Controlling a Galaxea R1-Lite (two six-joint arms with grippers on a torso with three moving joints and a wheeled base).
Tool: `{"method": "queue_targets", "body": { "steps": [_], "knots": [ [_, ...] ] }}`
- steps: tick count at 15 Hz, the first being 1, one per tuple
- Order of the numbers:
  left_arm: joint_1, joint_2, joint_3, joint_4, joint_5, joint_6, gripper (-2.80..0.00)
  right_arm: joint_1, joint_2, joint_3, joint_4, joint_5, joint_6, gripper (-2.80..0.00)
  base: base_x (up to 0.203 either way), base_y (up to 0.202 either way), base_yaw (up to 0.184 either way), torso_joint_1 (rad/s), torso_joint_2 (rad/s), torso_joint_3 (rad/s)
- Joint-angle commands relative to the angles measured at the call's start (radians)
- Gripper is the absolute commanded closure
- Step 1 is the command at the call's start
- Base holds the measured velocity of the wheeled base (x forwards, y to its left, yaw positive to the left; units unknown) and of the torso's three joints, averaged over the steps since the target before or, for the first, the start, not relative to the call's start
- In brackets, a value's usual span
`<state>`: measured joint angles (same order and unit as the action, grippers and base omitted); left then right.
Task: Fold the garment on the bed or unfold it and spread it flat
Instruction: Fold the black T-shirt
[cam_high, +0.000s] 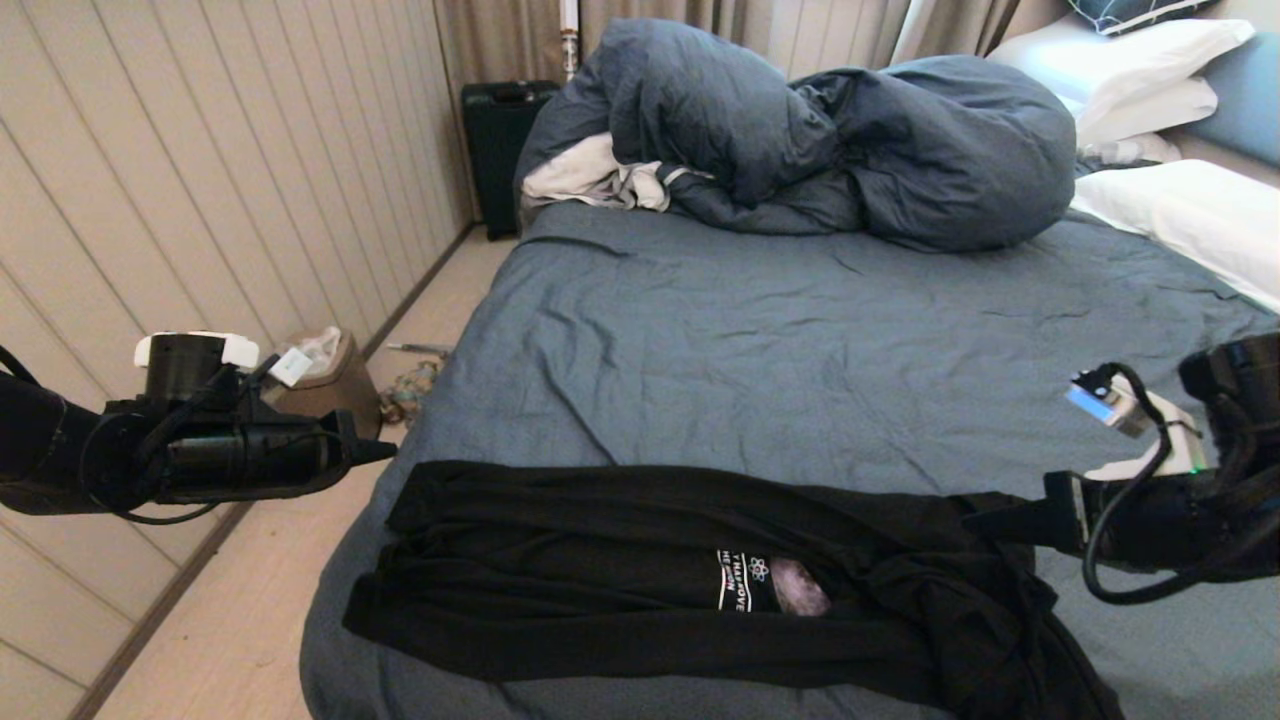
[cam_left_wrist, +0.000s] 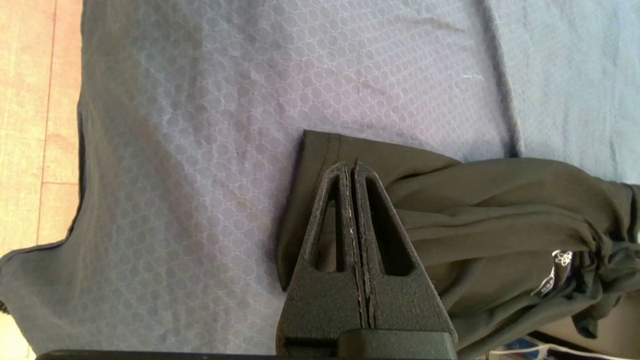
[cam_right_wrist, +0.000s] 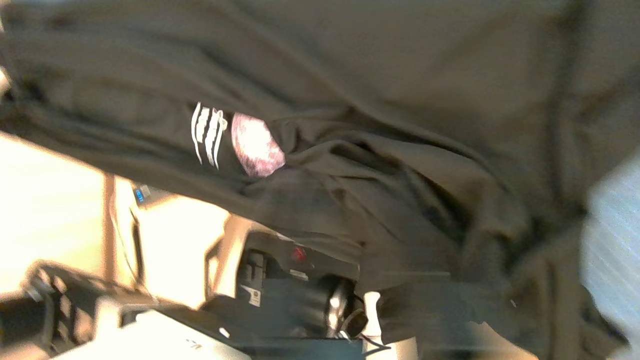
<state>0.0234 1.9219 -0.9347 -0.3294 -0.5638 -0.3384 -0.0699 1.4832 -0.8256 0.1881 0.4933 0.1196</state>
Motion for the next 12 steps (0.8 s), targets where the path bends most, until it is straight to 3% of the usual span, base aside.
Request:
{"method": "queue_targets", "body": {
  "steps": [1,3,4,5,8,9,12],
  "knots": [
    [-0.003,0.005,-0.001,-0.002,-0.002,-0.001,0.00,0.026,0.051,-0.006,0.005,-0.008,-0.011,0.00,0.000,0.000,0.000,0.000,0.00,0.000],
    [-0.011,0.000,-0.002,-0.002,0.026,0.001,0.00,0.041,0.062,-0.016,0.006,-0.117,-0.013,0.00,0.000,0.000,0.000,0.000,0.00,0.000],
    [-0.017,-0.007,-0.001,-0.001,0.077,0.002,0.00,0.066,0.061,-0.019,0.008,-0.199,-0.013,0.00,0.000,0.000,0.000,0.000,0.00,0.000],
    [-0.031,-0.009,-0.003,0.005,0.153,0.002,0.00,0.107,0.052,-0.025,0.011,-0.269,-0.014,0.00,0.000,0.000,0.000,0.000,0.00,0.000],
    [-0.118,0.001,0.003,0.002,0.473,-0.001,0.00,0.245,0.012,-0.081,0.100,-0.505,-0.013,0.00,0.000,0.000,0.000,0.000,0.00,0.000],
    [-0.148,0.005,0.015,0.000,0.521,-0.003,0.00,0.266,0.000,-0.099,0.126,-0.524,-0.010,0.00,0.000,0.000,0.000,0.000,0.00,0.000],
    [-0.175,0.032,0.024,0.001,0.537,-0.014,0.00,0.272,0.025,-0.113,0.154,-0.539,-0.015,0.00,0.000,0.000,0.000,0.000,0.00,0.000]
  ]
}}
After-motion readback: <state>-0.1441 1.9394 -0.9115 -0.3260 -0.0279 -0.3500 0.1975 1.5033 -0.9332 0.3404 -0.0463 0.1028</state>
